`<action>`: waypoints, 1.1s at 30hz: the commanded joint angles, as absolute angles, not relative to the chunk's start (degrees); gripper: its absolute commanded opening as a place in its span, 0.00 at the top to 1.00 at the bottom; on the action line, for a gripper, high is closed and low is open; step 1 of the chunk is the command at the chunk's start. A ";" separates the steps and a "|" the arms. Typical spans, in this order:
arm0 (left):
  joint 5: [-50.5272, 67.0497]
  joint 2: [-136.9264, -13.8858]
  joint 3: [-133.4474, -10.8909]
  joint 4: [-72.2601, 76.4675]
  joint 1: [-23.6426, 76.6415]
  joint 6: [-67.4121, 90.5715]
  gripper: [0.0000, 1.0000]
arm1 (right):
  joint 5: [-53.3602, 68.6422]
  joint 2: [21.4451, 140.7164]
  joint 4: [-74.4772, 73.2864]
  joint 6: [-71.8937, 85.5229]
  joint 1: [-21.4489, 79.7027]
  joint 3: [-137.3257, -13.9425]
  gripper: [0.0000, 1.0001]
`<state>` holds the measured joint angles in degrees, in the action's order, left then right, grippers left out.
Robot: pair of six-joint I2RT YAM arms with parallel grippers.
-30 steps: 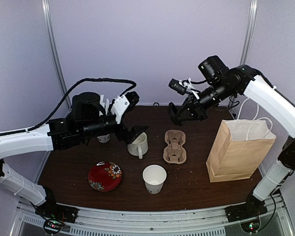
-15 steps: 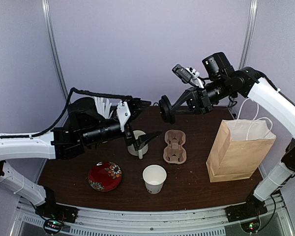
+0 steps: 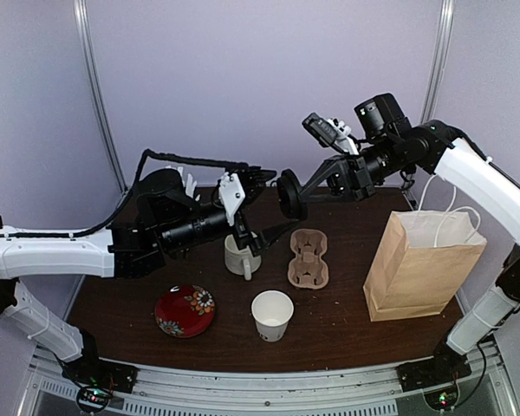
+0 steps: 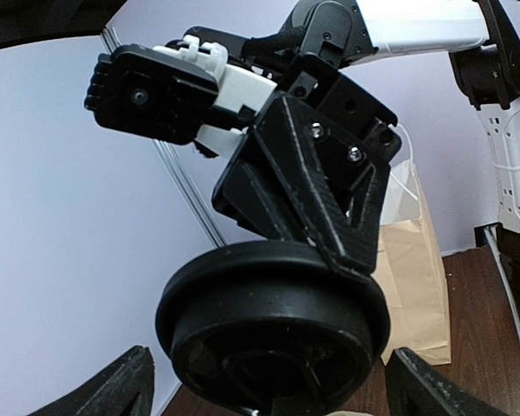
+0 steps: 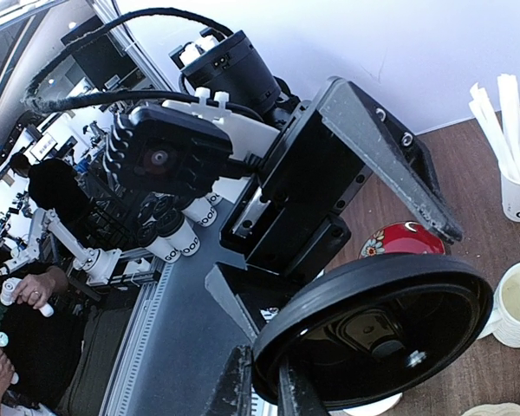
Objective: Pack the takeout coffee
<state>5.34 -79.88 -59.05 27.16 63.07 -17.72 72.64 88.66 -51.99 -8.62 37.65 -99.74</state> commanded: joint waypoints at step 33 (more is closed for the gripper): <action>-1.66 -83.03 -80.18 -26.56 63.18 -11.69 0.24 | 33.21 79.56 -55.77 -18.18 29.45 -88.24 0.40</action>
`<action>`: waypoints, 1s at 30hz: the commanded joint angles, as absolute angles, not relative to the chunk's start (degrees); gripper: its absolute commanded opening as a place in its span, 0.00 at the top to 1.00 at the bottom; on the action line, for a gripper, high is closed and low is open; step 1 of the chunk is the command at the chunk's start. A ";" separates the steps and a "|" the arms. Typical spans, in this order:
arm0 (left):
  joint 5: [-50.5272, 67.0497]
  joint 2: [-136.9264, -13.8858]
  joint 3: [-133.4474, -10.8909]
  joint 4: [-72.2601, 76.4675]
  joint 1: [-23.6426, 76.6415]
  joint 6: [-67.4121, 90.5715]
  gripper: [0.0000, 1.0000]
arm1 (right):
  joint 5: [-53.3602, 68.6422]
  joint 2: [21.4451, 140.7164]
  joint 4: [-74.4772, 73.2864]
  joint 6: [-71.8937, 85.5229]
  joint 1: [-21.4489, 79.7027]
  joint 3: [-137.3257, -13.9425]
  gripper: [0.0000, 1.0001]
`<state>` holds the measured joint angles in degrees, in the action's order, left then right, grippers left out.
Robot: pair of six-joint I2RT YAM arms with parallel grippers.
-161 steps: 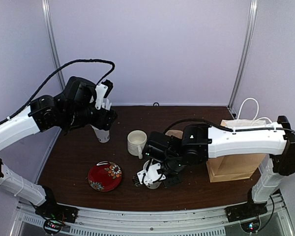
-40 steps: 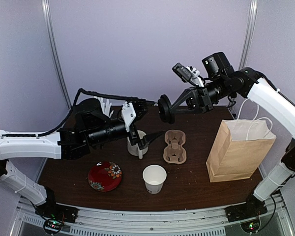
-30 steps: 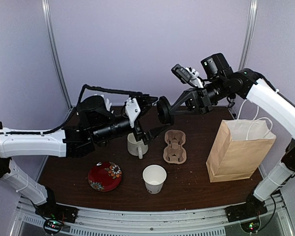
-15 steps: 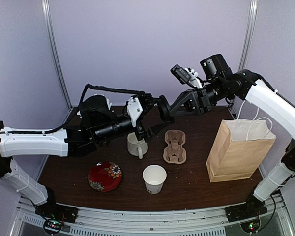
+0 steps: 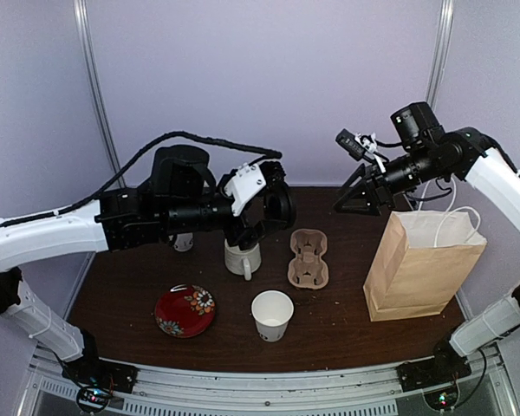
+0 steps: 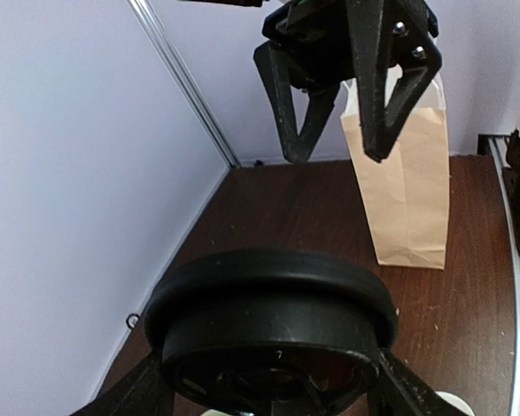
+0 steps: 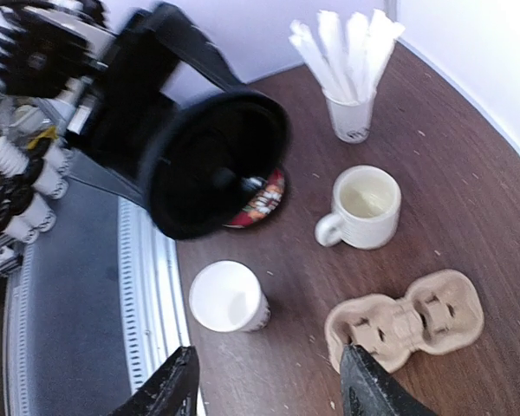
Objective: Pack the takeout coffee
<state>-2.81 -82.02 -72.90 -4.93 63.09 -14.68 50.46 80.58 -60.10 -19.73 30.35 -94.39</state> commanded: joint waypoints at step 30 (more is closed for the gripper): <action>3.91 -114.12 -113.56 -74.87 67.58 -12.85 0.27 | 19.63 79.31 -50.44 -19.26 29.71 -81.89 0.40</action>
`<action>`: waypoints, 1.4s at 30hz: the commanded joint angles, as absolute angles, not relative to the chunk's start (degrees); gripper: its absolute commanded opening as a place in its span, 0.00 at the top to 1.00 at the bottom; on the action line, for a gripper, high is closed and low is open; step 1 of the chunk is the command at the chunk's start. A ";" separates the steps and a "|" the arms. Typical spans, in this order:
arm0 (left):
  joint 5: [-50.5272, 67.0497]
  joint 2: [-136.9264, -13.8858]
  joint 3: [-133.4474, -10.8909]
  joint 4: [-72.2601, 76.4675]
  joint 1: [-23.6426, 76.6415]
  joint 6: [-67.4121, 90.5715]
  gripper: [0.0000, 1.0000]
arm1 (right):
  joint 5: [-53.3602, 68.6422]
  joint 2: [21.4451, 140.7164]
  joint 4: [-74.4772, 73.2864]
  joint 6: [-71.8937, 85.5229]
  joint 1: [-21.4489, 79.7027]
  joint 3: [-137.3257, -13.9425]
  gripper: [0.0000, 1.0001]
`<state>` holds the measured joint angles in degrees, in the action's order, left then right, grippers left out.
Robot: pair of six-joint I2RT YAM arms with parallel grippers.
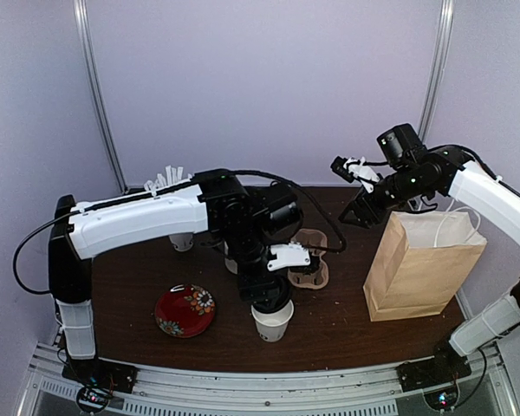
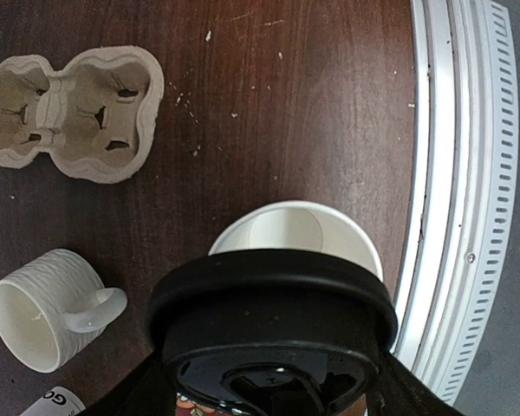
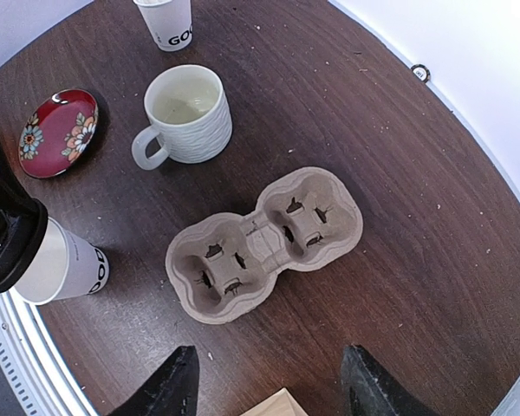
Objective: Pack the takeout coffee
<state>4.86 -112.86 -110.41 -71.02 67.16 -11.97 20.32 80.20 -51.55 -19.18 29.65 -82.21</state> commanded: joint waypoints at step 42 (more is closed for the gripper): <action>5.93 -121.82 -117.76 -76.08 68.14 -13.53 0.25 | 22.59 80.48 -50.61 -19.56 29.72 -80.87 0.40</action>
<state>4.97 -119.96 -115.48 -75.99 67.64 -12.60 21.87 80.23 -51.55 -19.33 29.65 -81.47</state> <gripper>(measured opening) 0.751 0.600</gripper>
